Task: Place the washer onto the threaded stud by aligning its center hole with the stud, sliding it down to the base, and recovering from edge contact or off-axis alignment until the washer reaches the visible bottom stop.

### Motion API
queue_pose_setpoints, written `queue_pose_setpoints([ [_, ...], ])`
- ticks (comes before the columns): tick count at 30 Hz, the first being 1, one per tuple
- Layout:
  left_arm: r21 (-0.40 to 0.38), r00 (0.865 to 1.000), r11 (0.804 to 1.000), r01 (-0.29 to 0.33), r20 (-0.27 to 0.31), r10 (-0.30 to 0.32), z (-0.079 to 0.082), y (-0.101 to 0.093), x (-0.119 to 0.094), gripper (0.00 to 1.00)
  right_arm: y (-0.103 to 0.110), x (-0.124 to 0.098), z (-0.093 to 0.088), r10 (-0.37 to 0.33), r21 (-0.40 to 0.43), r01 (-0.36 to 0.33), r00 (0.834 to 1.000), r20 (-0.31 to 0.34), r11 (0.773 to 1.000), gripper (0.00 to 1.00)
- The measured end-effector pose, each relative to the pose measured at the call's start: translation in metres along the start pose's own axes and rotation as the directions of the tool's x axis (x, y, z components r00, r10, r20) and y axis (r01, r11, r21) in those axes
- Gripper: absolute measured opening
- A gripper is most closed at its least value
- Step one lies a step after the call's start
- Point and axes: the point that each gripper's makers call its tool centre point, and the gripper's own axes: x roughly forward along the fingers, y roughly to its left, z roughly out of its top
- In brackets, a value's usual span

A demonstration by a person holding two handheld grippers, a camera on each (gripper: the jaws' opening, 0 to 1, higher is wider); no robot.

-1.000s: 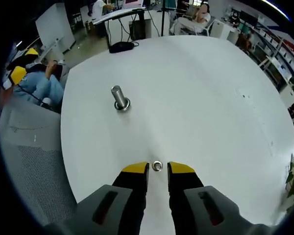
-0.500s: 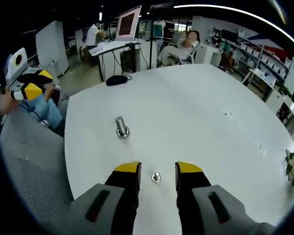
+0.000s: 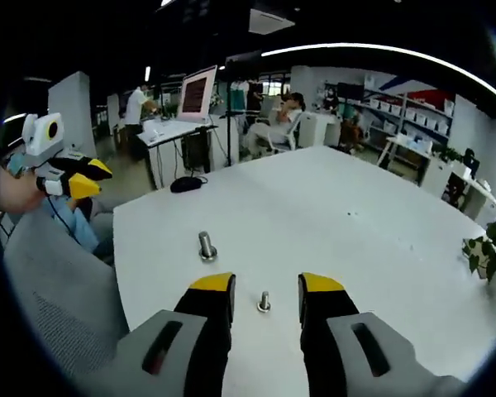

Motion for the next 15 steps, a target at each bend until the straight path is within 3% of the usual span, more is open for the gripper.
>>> queue_pose_setpoints([
  [7,0.003,1.0,1.0,0.006,0.016,-0.006,0.003,-0.002,-0.001,0.2,0.0,-0.043,0.003,-0.08,0.139,0.064,0.991,0.107,0.988,0.32],
  [15,-0.004,0.999,1.0,0.001,0.033,-0.001,0.006,0.0,-0.003,0.2,0.008,-0.08,-0.009,-0.137,0.236,0.096,0.978,0.16,0.967,0.35],
])
